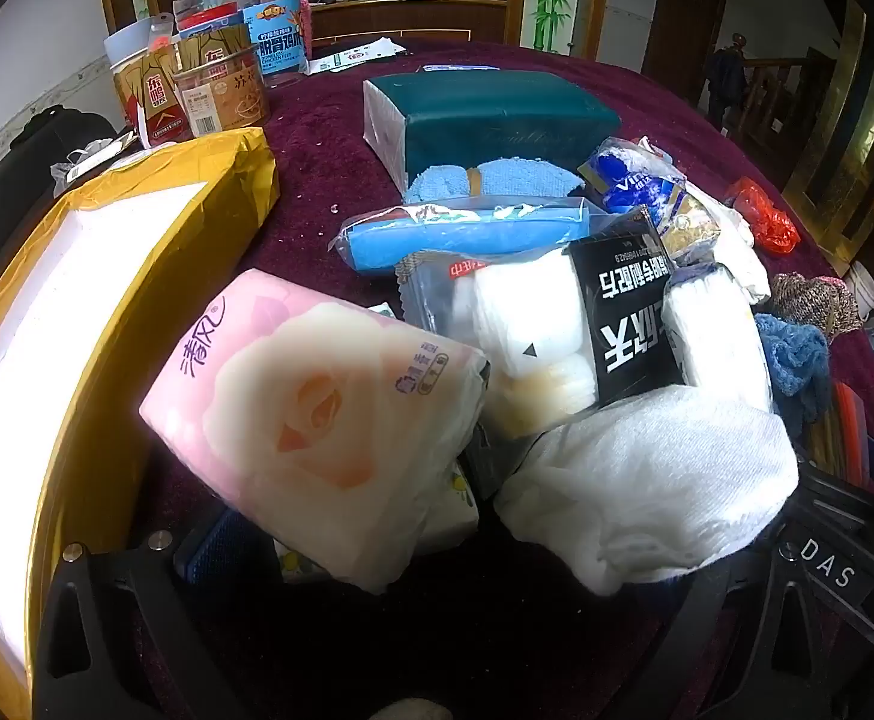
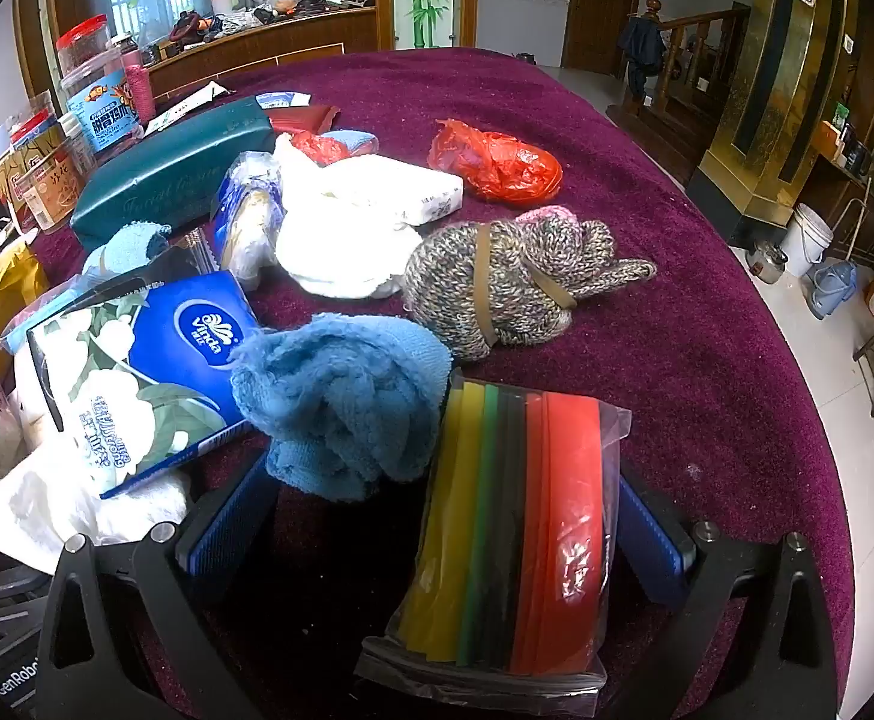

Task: Organize soft objects
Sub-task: 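Lift the pink tissue pack with the left tool while the right tool holds the striped bag, then carry the pink tissue pack with the left tool over the yellow-rimmed tray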

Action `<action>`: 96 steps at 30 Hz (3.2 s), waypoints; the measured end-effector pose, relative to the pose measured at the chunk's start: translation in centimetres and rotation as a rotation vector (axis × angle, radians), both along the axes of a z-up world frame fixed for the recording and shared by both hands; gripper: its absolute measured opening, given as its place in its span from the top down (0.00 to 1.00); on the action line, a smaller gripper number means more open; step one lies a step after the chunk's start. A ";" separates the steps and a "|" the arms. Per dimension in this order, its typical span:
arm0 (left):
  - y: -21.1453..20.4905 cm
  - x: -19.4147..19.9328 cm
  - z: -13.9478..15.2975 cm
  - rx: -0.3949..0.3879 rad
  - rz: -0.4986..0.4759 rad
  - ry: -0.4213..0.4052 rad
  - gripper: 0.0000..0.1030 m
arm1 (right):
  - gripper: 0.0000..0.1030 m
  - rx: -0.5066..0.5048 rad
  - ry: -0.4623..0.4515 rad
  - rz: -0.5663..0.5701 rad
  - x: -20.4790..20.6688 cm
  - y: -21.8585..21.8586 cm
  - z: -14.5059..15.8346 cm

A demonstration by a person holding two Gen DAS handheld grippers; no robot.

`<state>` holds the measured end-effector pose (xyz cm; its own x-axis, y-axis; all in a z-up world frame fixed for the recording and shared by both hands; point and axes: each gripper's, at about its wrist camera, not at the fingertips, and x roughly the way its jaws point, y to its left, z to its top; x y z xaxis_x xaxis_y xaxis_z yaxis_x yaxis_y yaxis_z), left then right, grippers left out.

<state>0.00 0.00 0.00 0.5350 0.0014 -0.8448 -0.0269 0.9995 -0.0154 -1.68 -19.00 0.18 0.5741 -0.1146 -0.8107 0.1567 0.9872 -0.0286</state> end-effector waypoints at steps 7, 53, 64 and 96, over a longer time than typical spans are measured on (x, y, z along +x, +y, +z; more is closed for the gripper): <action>0.0 0.0 0.0 -0.002 0.000 0.000 0.01 | 0.00 0.000 0.000 0.000 0.0 0.0 0.0; -0.2 -0.5 0.1 0.001 -0.001 0.001 0.01 | 0.00 -0.002 0.084 0.135 -2.5 -0.7 0.7; 1.4 -1.5 1.1 -0.120 -0.030 -0.047 0.04 | 0.00 -0.018 -0.143 0.004 -5.8 -1.4 4.1; 4.2 -0.5 3.2 -0.084 -0.099 -0.081 0.30 | 0.00 0.025 -0.372 -0.073 -5.9 -4.2 5.8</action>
<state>-0.52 4.24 3.18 0.5955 -0.1232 -0.7938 0.0761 0.9924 -0.0970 -7.54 -23.21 5.95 0.8209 -0.1482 -0.5515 0.2213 0.9729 0.0678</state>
